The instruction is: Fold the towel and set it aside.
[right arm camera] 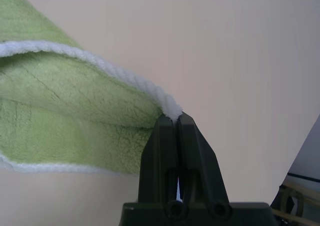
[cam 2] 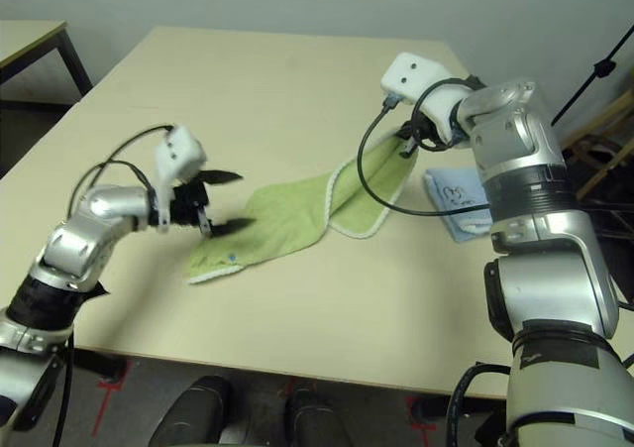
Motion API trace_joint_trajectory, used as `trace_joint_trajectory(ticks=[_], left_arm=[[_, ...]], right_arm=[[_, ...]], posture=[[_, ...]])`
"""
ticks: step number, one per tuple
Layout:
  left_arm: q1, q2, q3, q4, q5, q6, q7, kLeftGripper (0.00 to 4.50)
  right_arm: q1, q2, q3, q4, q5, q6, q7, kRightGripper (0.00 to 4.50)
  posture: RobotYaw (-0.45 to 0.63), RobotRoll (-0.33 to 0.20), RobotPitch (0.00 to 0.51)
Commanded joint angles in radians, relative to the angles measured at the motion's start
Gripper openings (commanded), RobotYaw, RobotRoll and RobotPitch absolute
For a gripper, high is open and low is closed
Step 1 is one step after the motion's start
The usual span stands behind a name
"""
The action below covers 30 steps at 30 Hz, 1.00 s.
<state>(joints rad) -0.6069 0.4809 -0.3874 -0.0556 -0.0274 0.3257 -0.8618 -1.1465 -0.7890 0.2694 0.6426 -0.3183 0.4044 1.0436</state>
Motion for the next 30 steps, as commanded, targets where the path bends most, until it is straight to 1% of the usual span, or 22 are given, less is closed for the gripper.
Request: trace_joint_trajectory(ticks=[1,3,6,14,15,17,18,19,20,30], left_arm=[[-0.010,-0.044,-0.058,0.095,0.090,-0.067,0.048,4.48],[-0.020,-0.063,-0.074,0.145,0.129,-0.105,0.064,4.48],[-0.029,-0.102,-0.092,0.206,0.156,-0.136,0.071,4.48],[-0.039,-0.143,-0.113,0.351,0.230,-0.167,0.075,4.48],[-0.038,-0.149,-0.110,0.367,0.234,-0.173,0.082,4.08],[-0.040,-0.161,-0.103,0.397,0.242,-0.183,0.094,3.62],[-0.043,-0.166,-0.097,0.407,0.241,-0.183,0.099,3.20],[-0.043,-0.169,-0.092,0.411,0.240,-0.184,0.101,2.93],[-0.045,-0.171,-0.087,0.414,0.239,-0.187,0.104,2.56],[-0.051,-0.160,-0.061,0.422,0.235,-0.191,0.096,2.53]], right_arm=[[-0.004,-0.004,0.004,-0.002,-0.004,-0.001,0.007,0.00],[0.000,-0.007,0.003,-0.011,-0.003,0.003,0.011,0.00],[0.008,-0.017,0.000,-0.036,0.000,0.014,0.023,0.00],[0.032,-0.036,-0.007,-0.104,0.012,0.043,0.054,0.00],[0.036,-0.037,-0.008,-0.113,0.014,0.047,0.057,0.00],[0.044,-0.040,-0.010,-0.128,0.017,0.053,0.062,0.00],[0.047,-0.042,-0.011,-0.133,0.018,0.055,0.064,0.00],[0.050,-0.043,-0.012,-0.139,0.019,0.058,0.067,0.00],[0.052,-0.043,-0.012,-0.144,0.021,0.061,0.069,0.00],[0.059,-0.043,-0.013,-0.166,0.029,0.070,0.077,0.00]], posture=[[0.13,0.000,0.120],[0.12,0.000,0.119],[0.11,0.000,0.119],[0.10,0.000,0.113],[0.10,0.000,0.113],[0.10,0.000,0.113],[0.10,0.000,0.113],[0.10,0.000,0.114],[0.10,0.000,0.114],[0.11,0.000,0.115]])
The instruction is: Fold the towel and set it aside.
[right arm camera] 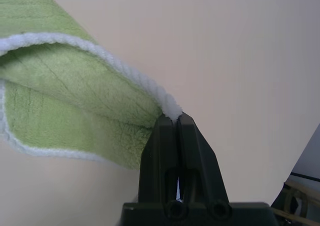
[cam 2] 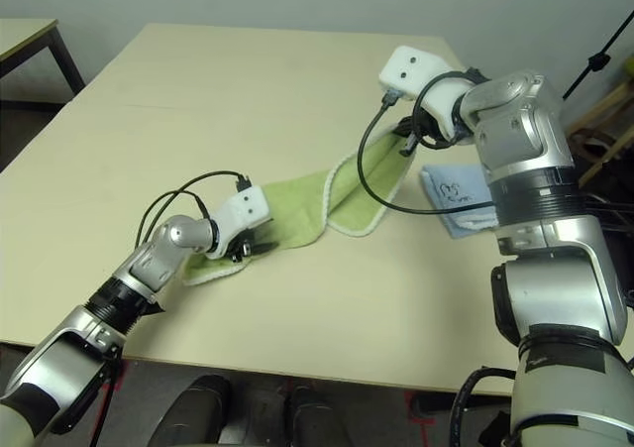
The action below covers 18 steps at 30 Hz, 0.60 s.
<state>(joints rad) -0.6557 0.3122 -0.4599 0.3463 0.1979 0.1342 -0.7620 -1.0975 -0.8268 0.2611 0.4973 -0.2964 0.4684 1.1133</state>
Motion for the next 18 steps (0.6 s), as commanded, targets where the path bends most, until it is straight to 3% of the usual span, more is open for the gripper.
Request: trace_joint_trajectory(ticks=[1,7,8,11,17,18], left_arm=[[0.000,0.009,0.017,0.018,0.006,0.004,-0.006,2.53],[0.005,0.010,0.027,-0.004,-0.006,0.017,-0.026,2.53],[0.009,0.007,0.030,-0.009,-0.012,0.026,-0.031,2.15],[0.024,-0.013,0.047,-0.030,-0.041,0.059,-0.035,2.52],[0.027,-0.034,0.053,-0.041,-0.044,0.100,-0.028,4.47],[0.026,-0.035,0.052,-0.041,-0.041,0.102,-0.027,4.47]], right_arm=[[0.010,-0.005,-0.003,-0.022,0.008,0.007,0.008,0.00],[0.012,-0.009,-0.001,-0.025,0.012,0.007,0.013,0.00],[0.012,-0.009,-0.001,-0.024,0.012,0.007,0.013,0.00],[0.015,-0.009,0.000,-0.027,0.013,0.007,0.015,0.00],[0.019,-0.011,-0.001,-0.032,0.014,0.009,0.019,0.00],[0.019,-0.011,-0.001,-0.032,0.014,0.009,0.020,0.00]], posture=[[0.11,0.000,0.118],[0.11,0.000,0.123],[0.11,0.000,0.124],[0.11,0.000,0.125],[0.11,0.000,0.125],[0.11,0.000,0.125]])
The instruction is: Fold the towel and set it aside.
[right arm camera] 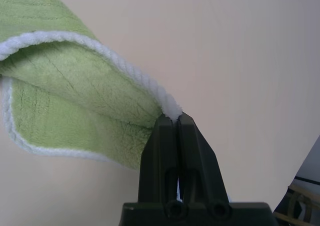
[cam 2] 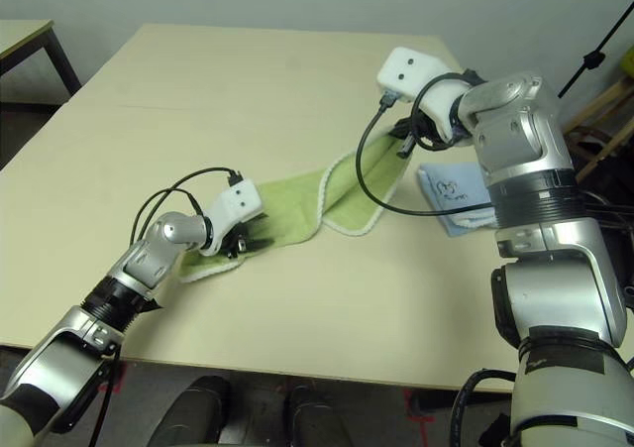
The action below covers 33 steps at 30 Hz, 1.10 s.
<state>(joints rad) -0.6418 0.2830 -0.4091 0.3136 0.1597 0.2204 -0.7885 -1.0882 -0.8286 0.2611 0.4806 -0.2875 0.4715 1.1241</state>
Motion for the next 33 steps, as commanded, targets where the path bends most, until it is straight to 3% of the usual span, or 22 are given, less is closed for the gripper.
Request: trace_joint_trajectory(ticks=[1,4,6,8,17,18,19,24,28,31,33], left_arm=[[0.012,-0.007,0.000,-0.007,-0.002,0.019,-0.002,4.47],[0.007,-0.002,-0.011,0.003,0.008,0.019,-0.013,4.47],[0.005,0.002,-0.017,0.009,0.017,0.014,-0.016,4.05],[0.002,0.005,-0.022,0.012,0.028,0.007,-0.014,3.52],[0.002,0.001,-0.022,0.003,0.031,0.012,-0.028,0.33],[0.005,-0.008,-0.008,-0.013,0.004,0.038,-0.040,0.03],[0.008,-0.015,0.002,-0.025,-0.015,0.057,-0.048,0.03],[0.011,-0.062,0.094,-0.228,-0.286,0.387,-0.204,0.03],[-0.058,-0.125,0.278,-0.420,-0.665,0.833,-0.253,0.03],[-0.130,-0.199,0.466,-0.384,-0.836,0.985,-0.169,0.03],[-0.168,-0.223,0.591,-0.268,-0.862,0.965,-0.070,0.03]], right_arm=[[0.010,-0.010,-0.001,-0.016,0.005,0.006,0.010,0.00],[0.009,-0.009,-0.001,-0.018,0.005,0.007,0.011,0.00],[0.009,-0.010,0.000,-0.018,0.005,0.007,0.012,0.00],[0.009,-0.011,0.000,-0.018,0.005,0.007,0.014,0.00],[0.007,-0.011,0.002,-0.020,0.004,0.008,0.021,0.00],[0.006,-0.013,0.002,-0.021,0.004,0.008,0.024,0.00],[0.006,-0.014,0.002,-0.022,0.004,0.008,0.027,0.00],[0.000,-0.034,0.002,-0.010,-0.002,-0.004,0.039,0.00],[-0.008,-0.043,0.000,0.001,-0.003,-0.007,0.035,0.00],[-0.008,-0.044,0.001,0.001,-0.001,-0.006,0.033,0.00],[-0.003,-0.045,-0.001,-0.003,0.000,-0.005,0.033,0.00]], posture=[[0.11,0.000,0.125],[0.11,0.000,0.125],[0.11,0.000,0.126],[0.11,0.000,0.127],[0.11,0.000,0.128],[0.11,0.000,0.128],[0.11,0.000,0.128],[0.11,0.000,0.125],[0.11,0.000,0.122],[0.11,0.000,0.120],[0.10,0.000,0.118]])
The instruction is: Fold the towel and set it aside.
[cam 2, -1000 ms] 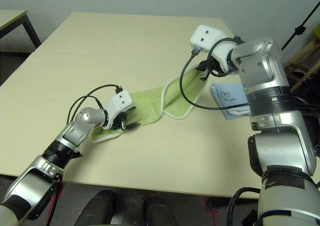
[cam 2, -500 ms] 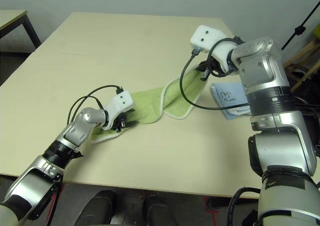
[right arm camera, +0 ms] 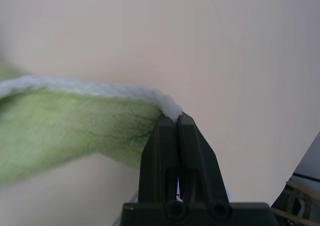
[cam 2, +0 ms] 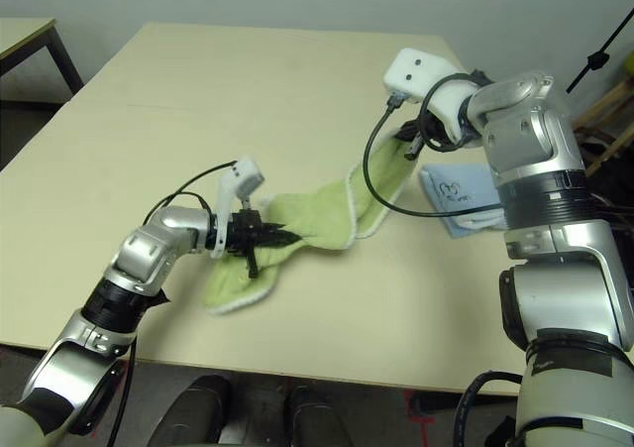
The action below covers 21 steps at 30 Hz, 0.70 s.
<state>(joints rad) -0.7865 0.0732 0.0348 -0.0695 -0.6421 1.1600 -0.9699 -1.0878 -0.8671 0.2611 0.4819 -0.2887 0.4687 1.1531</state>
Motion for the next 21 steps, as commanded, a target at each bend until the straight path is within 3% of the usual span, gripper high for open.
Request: trace_joint_trajectory(ticks=[1,6,21], left_arm=[[-0.033,-0.015,0.189,0.164,-0.062,0.010,0.150,0.03],[-0.043,-0.020,0.318,0.330,-0.103,-0.004,0.296,0.03],[0.055,-0.022,0.374,0.535,-0.144,0.015,0.445,0.03]], right_arm=[[-0.001,-0.007,-0.002,-0.007,0.002,-0.001,0.004,0.00],[0.006,-0.015,-0.004,-0.009,0.004,0.000,0.003,0.00],[0.009,-0.023,0.002,-0.011,0.002,0.005,0.005,0.00]], posture=[[0.10,0.000,0.118],[0.10,0.000,0.118],[0.10,0.000,0.127]])
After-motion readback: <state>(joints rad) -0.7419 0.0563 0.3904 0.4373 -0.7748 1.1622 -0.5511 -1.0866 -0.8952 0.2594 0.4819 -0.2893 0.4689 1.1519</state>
